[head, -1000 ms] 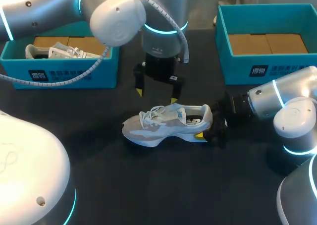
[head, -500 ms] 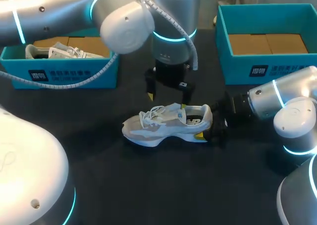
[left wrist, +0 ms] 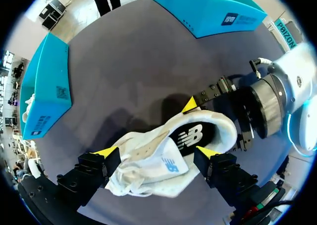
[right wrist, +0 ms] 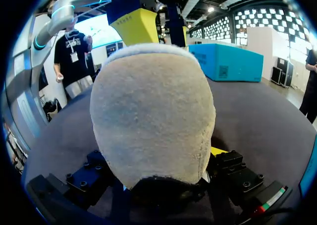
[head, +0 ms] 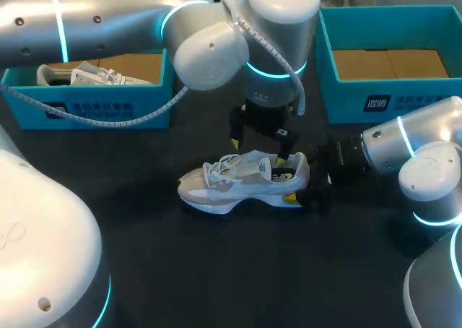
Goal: Take the shoe out of the shoebox, open the shoe tongue, remove and reinsert the insole, then place the shoe into the shoebox
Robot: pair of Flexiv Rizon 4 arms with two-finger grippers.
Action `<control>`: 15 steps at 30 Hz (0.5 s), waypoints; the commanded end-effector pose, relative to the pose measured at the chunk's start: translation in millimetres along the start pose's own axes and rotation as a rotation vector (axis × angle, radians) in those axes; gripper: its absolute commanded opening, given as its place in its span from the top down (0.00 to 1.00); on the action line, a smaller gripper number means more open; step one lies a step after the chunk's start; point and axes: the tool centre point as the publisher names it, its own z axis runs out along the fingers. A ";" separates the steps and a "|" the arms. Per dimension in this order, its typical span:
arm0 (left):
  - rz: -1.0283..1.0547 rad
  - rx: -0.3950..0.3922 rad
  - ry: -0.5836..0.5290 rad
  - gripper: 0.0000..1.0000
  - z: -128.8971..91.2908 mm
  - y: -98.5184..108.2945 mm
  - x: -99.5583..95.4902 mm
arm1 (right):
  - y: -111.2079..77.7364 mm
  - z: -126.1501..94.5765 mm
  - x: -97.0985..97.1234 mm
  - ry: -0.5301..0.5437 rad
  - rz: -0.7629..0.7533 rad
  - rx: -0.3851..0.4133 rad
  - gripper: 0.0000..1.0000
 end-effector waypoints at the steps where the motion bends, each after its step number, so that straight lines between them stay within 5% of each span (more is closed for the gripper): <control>1: -0.004 -0.011 0.007 0.00 12.1 -8.5 4.2 | -7.0 11.8 1.3 0.001 0.000 0.002 1.00; 15: 0.009 -0.045 0.013 0.00 25.6 -15.6 8.5 | -7.0 11.8 1.3 0.001 0.000 0.002 1.00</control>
